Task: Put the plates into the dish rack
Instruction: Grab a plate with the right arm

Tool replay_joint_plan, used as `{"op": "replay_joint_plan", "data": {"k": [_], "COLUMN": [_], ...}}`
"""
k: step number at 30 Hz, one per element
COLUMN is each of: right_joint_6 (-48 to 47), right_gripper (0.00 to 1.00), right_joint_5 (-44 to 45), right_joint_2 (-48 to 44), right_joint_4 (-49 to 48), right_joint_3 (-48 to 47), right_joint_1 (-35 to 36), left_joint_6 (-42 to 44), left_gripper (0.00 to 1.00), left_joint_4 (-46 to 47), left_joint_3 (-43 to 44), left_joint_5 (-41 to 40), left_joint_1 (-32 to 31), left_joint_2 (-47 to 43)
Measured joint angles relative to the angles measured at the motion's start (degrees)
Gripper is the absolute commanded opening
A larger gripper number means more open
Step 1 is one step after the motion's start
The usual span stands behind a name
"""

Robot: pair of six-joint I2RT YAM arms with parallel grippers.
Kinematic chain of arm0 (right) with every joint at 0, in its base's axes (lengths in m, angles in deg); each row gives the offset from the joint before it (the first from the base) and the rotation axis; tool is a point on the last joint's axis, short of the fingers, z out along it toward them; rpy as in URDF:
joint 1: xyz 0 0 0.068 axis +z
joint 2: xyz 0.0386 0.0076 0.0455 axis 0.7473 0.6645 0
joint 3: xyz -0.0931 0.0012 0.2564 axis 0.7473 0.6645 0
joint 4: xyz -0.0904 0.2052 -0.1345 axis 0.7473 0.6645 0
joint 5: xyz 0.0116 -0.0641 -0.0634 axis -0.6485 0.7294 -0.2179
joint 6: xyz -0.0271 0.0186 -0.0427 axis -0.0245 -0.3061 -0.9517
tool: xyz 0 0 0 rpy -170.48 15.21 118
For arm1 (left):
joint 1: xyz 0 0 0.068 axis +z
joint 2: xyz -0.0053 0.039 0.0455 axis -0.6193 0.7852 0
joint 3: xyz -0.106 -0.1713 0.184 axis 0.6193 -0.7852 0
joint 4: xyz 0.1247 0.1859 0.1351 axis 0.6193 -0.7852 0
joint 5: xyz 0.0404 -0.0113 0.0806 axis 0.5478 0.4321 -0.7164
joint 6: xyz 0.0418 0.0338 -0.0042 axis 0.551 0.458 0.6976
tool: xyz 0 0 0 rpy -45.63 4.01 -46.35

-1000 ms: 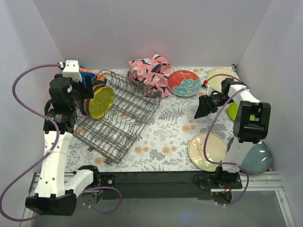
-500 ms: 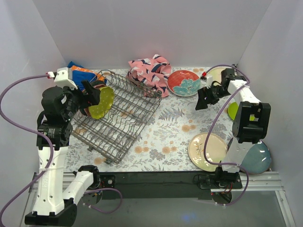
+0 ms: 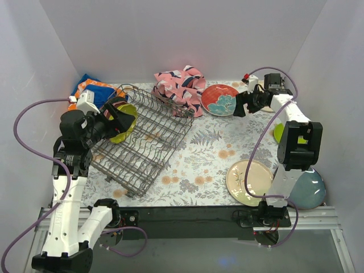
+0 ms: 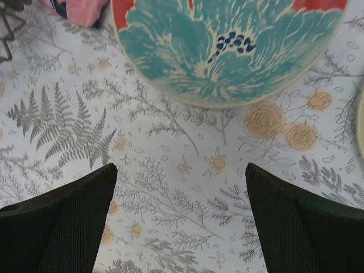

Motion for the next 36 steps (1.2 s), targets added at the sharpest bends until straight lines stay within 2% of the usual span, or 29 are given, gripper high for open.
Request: {"op": "replay_joint_plan", "data": {"k": [3,7,13,26,27,29,30,36], "right_joint_6": [5.31,15.34,28.33,43.8,44.85,46.58,47.91,54.97], "right_gripper": [0.98,0.97,0.93,0.81,0.74,0.68,0.59,0.38], "right_joint_5": [1.62,8.04,11.74,12.63,12.26,11.41,10.82,6.54], "right_joint_2": [2.29,6.1,12.09,19.8,20.41,21.46,22.05,24.15], "right_joint_4": [-3.82,-7.54,-9.51,-10.69,-10.97,-11.74,-12.13,-15.52], "right_joint_3": [-2.78,-5.84,-8.33,-13.55,-13.94,-14.19,-14.19,-13.68], "right_joint_1": [0.46,1.75,2.51,1.36,1.27,1.25,0.83,-1.62], "left_joint_6": [-2.38,-5.79,-10.88,-14.64,-14.69,-14.71,-14.73,-15.78], "left_gripper": [0.8,0.8,0.81,0.81,0.81,0.81,0.81,0.81], "left_joint_4": [1.07,3.34,6.73,9.46,9.51,9.64,9.68,9.75], "left_joint_3": [-1.14,-3.04,-6.19,-6.4,-6.4,-6.4,-6.4,-6.29], "left_joint_5": [1.73,3.82,6.43,9.53,9.7,9.92,9.99,10.1], "left_joint_1": [0.0,0.0,0.0,0.0,0.0,0.0,0.0,0.0], "left_joint_2": [-0.24,-0.63,-0.46,3.63,3.72,3.82,3.85,3.85]}}
